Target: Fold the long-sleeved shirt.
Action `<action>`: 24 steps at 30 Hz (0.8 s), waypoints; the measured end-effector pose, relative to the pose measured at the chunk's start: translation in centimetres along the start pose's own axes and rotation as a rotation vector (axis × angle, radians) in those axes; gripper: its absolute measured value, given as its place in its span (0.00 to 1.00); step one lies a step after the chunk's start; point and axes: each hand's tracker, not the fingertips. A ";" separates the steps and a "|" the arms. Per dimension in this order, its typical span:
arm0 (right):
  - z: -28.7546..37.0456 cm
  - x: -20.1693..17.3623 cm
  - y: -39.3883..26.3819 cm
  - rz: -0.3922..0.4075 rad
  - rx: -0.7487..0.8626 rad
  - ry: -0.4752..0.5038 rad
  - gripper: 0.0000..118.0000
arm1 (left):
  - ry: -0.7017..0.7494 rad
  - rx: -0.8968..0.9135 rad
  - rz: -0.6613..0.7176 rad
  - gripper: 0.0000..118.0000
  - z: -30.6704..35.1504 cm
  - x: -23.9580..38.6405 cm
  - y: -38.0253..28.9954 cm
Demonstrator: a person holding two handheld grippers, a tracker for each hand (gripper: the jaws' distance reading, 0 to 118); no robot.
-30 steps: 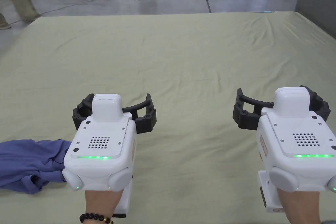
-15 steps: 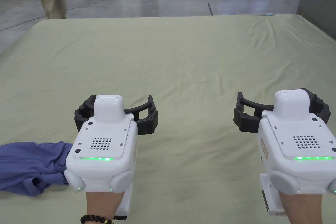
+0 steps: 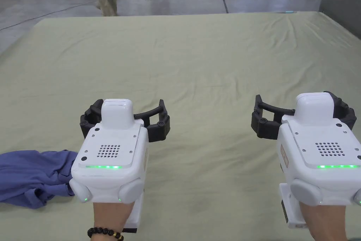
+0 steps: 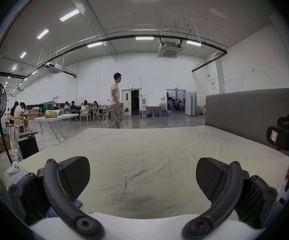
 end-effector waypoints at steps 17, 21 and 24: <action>0.1 -0.2 -0.3 0.006 -0.013 0.009 1.00 | 0.001 0.000 -0.003 1.00 0.2 0.2 -0.1; 0.2 -0.1 -0.2 0.005 -0.011 0.010 1.00 | -0.006 -0.001 0.002 1.00 0.3 0.3 -0.2; 0.2 -0.1 -0.2 0.006 -0.010 0.008 1.00 | -0.009 -0.004 0.008 1.00 0.4 0.3 -0.2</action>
